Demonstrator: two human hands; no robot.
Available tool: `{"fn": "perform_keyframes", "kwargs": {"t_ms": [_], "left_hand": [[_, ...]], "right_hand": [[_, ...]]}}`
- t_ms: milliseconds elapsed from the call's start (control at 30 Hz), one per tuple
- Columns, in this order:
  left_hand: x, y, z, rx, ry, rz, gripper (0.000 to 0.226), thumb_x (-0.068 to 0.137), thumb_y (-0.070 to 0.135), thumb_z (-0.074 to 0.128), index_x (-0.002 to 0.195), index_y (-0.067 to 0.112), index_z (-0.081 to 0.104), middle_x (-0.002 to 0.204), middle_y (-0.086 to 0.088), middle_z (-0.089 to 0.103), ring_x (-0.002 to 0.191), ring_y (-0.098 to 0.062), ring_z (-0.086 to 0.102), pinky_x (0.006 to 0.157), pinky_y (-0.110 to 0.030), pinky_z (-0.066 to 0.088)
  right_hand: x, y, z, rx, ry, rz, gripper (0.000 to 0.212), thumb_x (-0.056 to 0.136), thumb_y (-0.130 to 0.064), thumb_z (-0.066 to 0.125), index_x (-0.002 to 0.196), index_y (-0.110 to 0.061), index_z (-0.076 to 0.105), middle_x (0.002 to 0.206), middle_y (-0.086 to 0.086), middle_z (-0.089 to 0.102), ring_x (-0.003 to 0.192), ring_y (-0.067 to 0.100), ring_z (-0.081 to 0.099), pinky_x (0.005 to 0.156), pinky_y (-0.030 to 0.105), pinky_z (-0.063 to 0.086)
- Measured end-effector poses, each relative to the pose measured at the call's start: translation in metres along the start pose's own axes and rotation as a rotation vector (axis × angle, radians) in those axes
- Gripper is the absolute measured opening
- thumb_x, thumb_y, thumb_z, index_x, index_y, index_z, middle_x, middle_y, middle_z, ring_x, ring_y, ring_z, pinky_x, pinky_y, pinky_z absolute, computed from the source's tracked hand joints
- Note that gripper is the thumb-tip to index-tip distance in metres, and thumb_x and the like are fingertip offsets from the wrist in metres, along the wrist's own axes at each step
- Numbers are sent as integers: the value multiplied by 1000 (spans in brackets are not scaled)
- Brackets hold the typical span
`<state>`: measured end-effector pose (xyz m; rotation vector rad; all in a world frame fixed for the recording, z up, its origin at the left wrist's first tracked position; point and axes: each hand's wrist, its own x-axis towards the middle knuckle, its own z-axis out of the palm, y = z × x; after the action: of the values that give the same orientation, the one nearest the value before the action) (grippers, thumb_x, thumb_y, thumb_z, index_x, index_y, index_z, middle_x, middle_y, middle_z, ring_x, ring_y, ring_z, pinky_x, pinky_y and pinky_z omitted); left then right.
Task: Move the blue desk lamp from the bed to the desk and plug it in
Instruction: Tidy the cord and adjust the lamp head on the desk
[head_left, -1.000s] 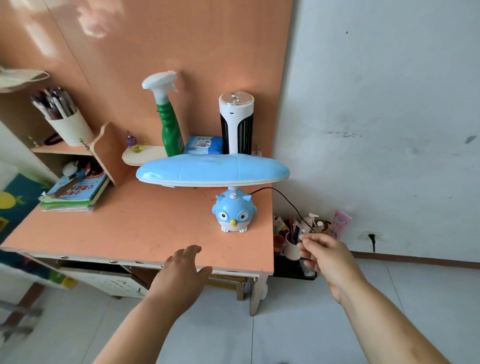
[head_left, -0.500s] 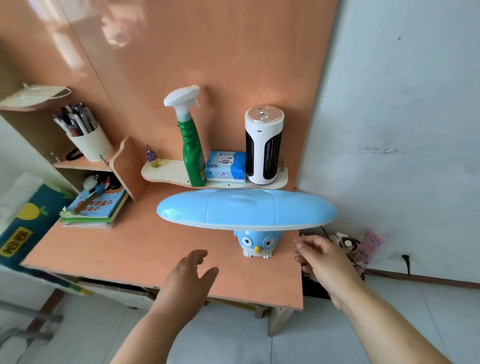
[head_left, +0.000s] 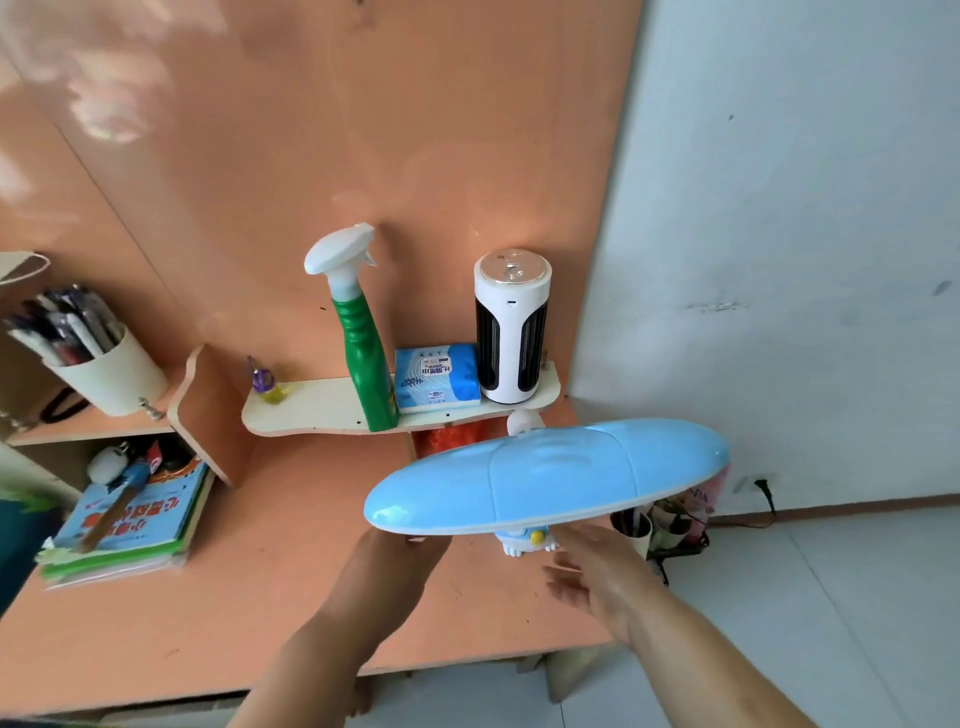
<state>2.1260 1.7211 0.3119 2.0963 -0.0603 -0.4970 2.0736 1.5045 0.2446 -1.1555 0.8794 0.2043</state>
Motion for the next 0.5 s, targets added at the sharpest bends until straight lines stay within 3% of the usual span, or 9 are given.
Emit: {"fn": "perform_keyframes", "kwargs": {"t_ms": [100,233,367,500], "left_hand": [[7,-7,-11,27,-17,-22,9,86,45,55,91,39,58,98,-3,71,77,-19,58,73,-31,50],[14,-15,-22,74,-28,-38,19,85,48,53,100,38,58,86,8,69,64,-13,56,62,-28,50],[20,-21,-24,127,-30,-39,19,87,44,53,101,32,57,79,11,60,53,-4,54,53,-21,43],[24,-22,-21,133,-43,-42,32,90,40,54,119,27,59,107,16,61,74,0,59,57,-13,40]], "right_hand": [[14,7,31,222,23,96,37,85,-22,67,111,1,56,108,25,56,78,33,65,62,38,60],[25,4,56,427,75,20,31,90,-11,56,121,-3,56,119,21,62,101,34,64,81,46,57],[28,-2,66,484,144,-19,35,89,-3,57,124,-3,55,109,15,63,92,28,63,92,50,52],[35,-11,71,437,183,-18,37,89,-4,57,126,-2,54,125,20,61,108,33,63,93,47,52]]}}
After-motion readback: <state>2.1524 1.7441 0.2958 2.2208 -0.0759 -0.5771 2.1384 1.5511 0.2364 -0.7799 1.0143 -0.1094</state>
